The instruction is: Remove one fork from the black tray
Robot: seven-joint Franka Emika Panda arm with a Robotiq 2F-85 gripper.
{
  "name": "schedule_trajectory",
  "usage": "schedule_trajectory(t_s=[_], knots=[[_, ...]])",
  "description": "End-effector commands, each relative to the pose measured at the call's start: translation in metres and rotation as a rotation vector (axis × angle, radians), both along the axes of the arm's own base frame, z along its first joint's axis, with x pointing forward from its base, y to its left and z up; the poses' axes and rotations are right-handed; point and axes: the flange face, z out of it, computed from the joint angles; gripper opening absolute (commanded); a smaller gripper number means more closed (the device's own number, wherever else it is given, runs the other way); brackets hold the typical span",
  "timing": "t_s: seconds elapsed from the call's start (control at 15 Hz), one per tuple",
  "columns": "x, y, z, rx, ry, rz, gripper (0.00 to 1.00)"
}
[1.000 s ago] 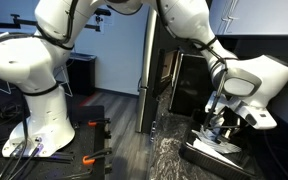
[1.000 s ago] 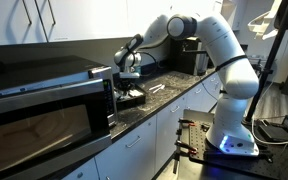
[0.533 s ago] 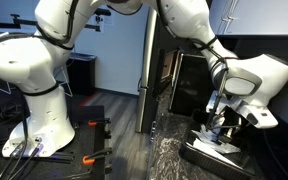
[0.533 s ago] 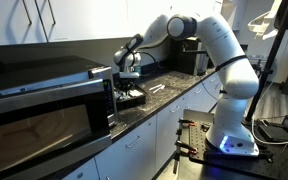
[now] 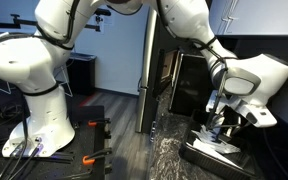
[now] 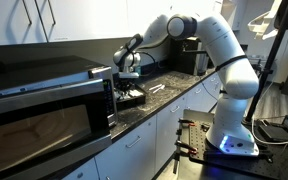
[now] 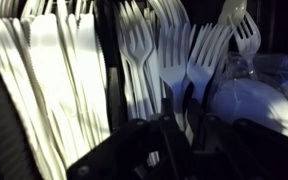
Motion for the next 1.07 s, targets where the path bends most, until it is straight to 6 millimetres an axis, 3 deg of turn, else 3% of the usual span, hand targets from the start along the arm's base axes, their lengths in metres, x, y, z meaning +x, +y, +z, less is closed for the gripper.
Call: schedule_trajectory(t_s=[0.0, 0.53, 0.67, 0.73, 1.0], knots=[[0.005, 0.001, -0.001, 0.012, -0.005, 0.021, 0.23], [0.008, -0.001, -0.016, 0.020, 0.022, 0.022, 0.23], [0.009, -0.002, -0.014, 0.020, 0.021, 0.019, 0.04], [0.009, -0.003, -0.012, 0.019, 0.015, 0.017, 0.00], [0.002, 0.000, 0.003, 0.005, -0.002, 0.010, 0.02]])
